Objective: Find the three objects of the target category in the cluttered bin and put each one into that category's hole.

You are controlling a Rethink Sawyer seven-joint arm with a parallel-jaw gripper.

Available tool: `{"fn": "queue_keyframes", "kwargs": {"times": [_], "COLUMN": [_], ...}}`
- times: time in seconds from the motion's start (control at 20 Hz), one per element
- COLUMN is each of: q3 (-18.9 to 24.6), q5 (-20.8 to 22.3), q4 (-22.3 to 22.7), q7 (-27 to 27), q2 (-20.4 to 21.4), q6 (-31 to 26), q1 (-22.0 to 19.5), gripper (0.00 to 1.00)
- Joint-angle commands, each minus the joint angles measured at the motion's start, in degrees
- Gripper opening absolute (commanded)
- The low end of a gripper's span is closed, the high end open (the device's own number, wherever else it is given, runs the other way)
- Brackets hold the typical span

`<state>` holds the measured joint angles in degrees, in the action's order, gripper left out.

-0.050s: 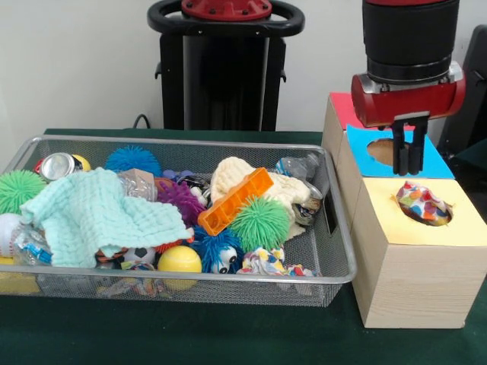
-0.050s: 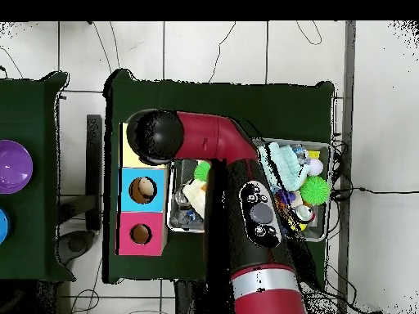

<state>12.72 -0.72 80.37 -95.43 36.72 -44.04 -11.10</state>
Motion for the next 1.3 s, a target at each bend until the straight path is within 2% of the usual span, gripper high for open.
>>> {"fn": "queue_keyframes", "kwargs": {"times": [0.05,0.35,0.65,1.3], "q3": [6.8,7.6,6.0,5.9], "q5": [2.1,3.0,5.5,7.2], "q4": [5.8,6.6,4.2,2.4], "q7": [5.0,4.3,2.2,0.2], "q2": [-3.6,-3.9,-4.5,-7.9], "q6": [-0.2,1.6,2.8,0.9], "q1": [-2.2,-2.8,-1.6,-1.2], "gripper": [0.0,0.0,0.0,0.0]}}
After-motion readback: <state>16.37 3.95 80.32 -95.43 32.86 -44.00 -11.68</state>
